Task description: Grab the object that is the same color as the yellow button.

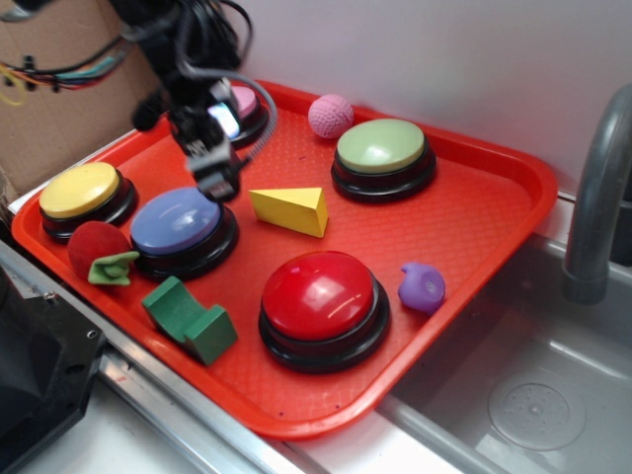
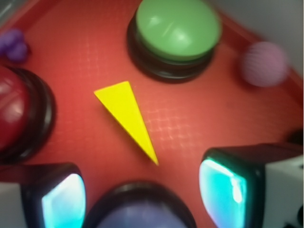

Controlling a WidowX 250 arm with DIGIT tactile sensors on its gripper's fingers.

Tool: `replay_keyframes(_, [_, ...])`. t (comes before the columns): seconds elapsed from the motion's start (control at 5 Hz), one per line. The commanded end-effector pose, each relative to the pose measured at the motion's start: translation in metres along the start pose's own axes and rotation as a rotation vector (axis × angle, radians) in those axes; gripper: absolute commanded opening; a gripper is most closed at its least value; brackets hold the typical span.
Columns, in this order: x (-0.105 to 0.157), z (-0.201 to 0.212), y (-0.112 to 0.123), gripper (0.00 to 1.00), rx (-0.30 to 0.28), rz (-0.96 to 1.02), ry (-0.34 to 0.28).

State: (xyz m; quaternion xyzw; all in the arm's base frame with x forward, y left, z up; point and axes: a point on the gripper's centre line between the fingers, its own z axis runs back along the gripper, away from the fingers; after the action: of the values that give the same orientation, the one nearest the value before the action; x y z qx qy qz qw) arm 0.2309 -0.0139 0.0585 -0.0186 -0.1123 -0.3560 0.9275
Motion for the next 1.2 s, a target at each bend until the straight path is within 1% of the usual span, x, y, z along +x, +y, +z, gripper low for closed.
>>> replay_keyframes(0.0, [0.025,-0.037,0.005,1.00,0.045,-0.085,0.005])
replay_keyframes(0.2, [0.028,-0.043,0.000,1.00,0.054,-0.093,-0.005])
replay_keyframes(0.4, [0.029,-0.041,-0.005,0.07,0.057,-0.148,-0.013])
replay_keyframes(0.6, [0.028,-0.041,-0.007,0.00,0.047,-0.149,-0.017])
replay_keyframes(0.8, [0.029,-0.034,-0.007,0.00,0.081,-0.132,-0.009])
replay_keyframes(1.0, [0.032,-0.009,-0.002,0.00,0.109,0.012,0.030])
